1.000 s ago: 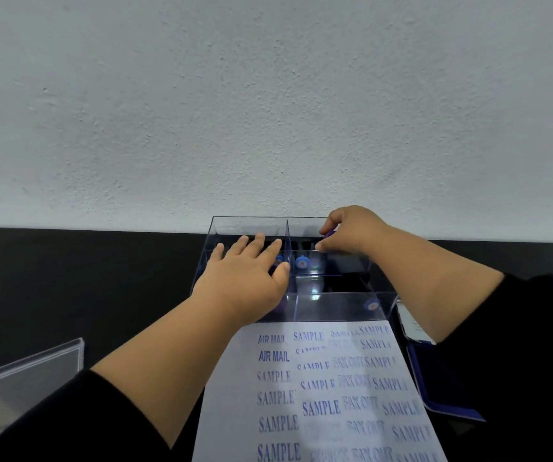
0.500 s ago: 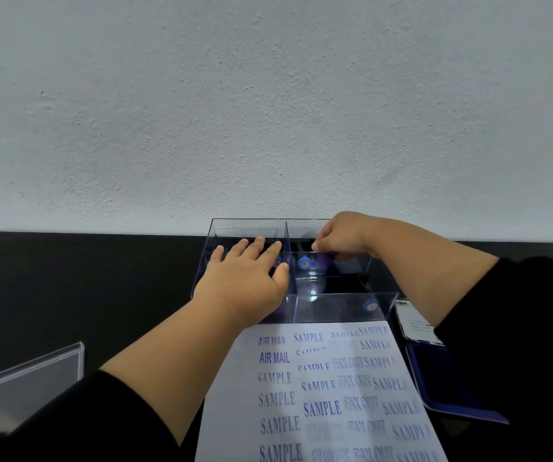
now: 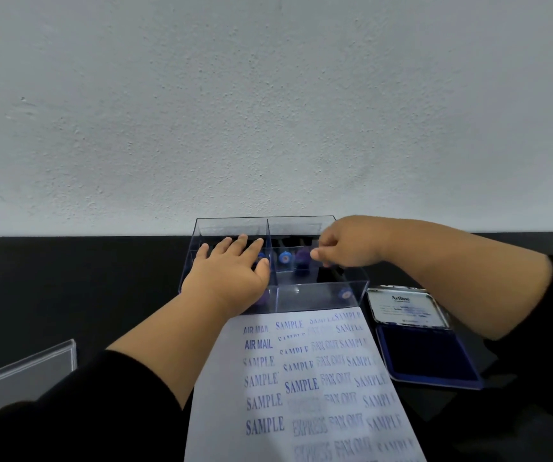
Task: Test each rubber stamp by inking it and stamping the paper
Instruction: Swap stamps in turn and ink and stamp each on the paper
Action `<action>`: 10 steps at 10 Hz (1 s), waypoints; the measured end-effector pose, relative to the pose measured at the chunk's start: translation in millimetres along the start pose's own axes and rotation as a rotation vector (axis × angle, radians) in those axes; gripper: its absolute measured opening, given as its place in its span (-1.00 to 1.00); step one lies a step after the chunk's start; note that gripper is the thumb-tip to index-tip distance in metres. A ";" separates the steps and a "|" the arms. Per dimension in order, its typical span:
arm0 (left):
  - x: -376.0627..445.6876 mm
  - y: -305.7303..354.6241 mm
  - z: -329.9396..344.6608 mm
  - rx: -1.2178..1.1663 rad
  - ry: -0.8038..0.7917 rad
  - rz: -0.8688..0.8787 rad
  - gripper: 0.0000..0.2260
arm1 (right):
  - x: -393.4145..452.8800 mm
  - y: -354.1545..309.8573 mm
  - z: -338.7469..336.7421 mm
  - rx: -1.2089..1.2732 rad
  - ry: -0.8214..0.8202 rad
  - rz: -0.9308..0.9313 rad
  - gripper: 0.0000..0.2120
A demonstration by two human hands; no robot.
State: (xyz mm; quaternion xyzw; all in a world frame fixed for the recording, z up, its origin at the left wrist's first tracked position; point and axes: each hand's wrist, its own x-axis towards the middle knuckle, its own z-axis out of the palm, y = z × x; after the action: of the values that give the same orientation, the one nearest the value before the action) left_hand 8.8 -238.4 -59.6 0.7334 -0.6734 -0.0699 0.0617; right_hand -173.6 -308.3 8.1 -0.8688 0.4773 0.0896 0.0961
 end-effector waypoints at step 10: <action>-19.8 8.3 -9.2 0.068 -0.029 -0.057 -0.54 | -38.0 -5.0 21.5 0.330 0.323 -0.056 -0.89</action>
State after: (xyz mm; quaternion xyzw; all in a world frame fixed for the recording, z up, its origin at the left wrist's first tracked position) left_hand 0.7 -219.3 -48.7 0.7530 -0.6549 -0.0591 0.0250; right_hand -190.8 -269.3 -2.8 -0.8574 0.4703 -0.1324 0.1619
